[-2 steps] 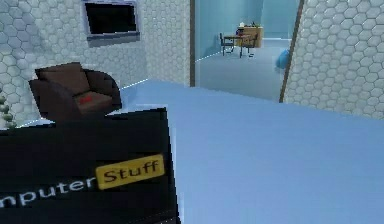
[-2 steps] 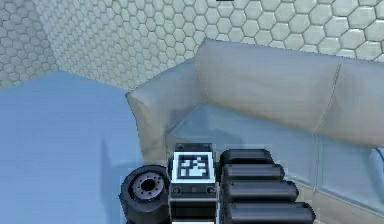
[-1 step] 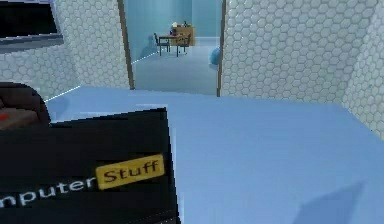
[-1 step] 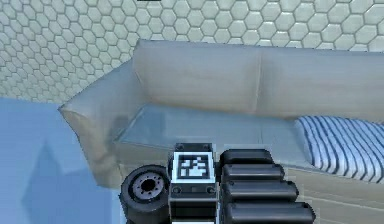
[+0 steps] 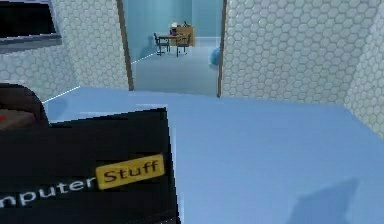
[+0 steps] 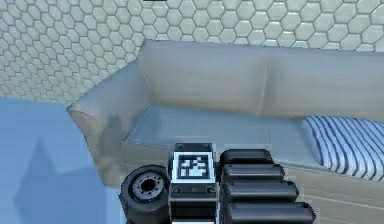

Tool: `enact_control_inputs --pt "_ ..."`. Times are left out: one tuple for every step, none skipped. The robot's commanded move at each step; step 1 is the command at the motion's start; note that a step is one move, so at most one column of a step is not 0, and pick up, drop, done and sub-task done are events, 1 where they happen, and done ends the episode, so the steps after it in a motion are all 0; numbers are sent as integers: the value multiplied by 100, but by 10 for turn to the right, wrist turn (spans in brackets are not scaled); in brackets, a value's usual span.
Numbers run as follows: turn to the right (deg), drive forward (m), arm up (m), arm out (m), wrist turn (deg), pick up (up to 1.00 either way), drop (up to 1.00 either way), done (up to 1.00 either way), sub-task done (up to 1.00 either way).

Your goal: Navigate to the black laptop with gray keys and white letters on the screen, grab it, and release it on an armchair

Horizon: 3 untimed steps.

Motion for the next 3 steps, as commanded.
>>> enact_control_inputs --pt "90 0 0 0 0 0 0 0 0" --pt "0 45 0 0 0 0 0 0 0" --pt "-450 0 0 0 0 0 0 0 0"
